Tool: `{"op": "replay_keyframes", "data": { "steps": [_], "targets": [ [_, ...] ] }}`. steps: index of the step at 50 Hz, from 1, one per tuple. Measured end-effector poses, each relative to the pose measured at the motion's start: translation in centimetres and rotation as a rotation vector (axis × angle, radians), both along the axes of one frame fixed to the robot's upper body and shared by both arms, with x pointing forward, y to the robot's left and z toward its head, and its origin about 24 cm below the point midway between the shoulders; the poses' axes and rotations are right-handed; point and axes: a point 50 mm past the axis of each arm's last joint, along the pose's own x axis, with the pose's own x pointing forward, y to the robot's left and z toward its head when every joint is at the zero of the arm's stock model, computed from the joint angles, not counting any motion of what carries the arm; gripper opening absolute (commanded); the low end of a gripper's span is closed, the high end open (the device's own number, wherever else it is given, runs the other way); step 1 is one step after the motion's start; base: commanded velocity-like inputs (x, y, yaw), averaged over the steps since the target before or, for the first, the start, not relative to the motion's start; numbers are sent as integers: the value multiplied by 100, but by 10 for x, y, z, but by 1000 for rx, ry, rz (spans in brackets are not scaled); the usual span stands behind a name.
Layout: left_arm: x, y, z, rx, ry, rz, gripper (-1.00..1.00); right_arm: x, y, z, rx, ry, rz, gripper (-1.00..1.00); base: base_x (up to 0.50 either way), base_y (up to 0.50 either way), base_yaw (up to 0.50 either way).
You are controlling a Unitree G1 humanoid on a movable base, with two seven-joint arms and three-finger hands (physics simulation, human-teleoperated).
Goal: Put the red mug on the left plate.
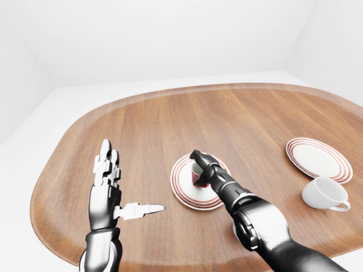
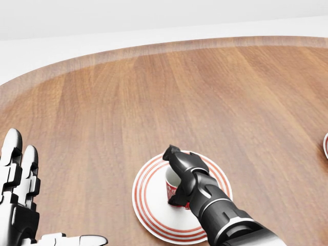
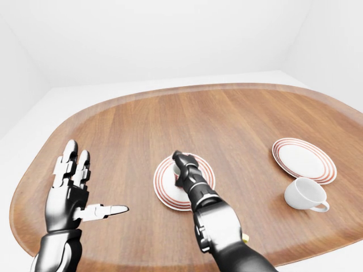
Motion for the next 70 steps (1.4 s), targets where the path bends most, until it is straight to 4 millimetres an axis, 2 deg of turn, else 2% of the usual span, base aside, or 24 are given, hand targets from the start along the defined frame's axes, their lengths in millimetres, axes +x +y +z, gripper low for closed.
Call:
{"op": "replay_keyframes", "data": {
  "steps": [25,30,34,39,46,53,58,63,67,70],
  "targets": [
    [-1,0,0,1,-1,-2,100,-1,0,-2,26,6,-27,100,0,0,0],
    [-1,0,0,1,-2,-1,100,2,0,3,48,-1,-36,100,0,0,0],
    [-1,0,0,1,-2,-1,100,16,-1,24,83,-72,-62,100,0,0,0],
    [-2,0,0,1,-3,-2,100,37,-5,71,139,-258,-42,100,0,0,0],
    [-2,-1,1,3,-5,-2,100,33,-15,114,113,-400,75,100,0,0,0],
    [-2,-2,2,4,-5,-3,100,6,-34,146,-2,-507,138,100,0,0,0],
    [0,-2,1,4,-2,-4,100,-29,-65,145,-75,-527,70,100,0,0,0],
    [4,-6,-1,10,7,-10,100,-81,-115,140,42,-592,-159,100,0,0,0],
    [8,-9,-3,16,16,-18,100,-133,-158,147,139,-704,-397,100,0,0,0],
    [10,-11,-4,18,21,-21,100,-169,-180,153,163,-779,-538,100,0,0,0]
  ]
}}
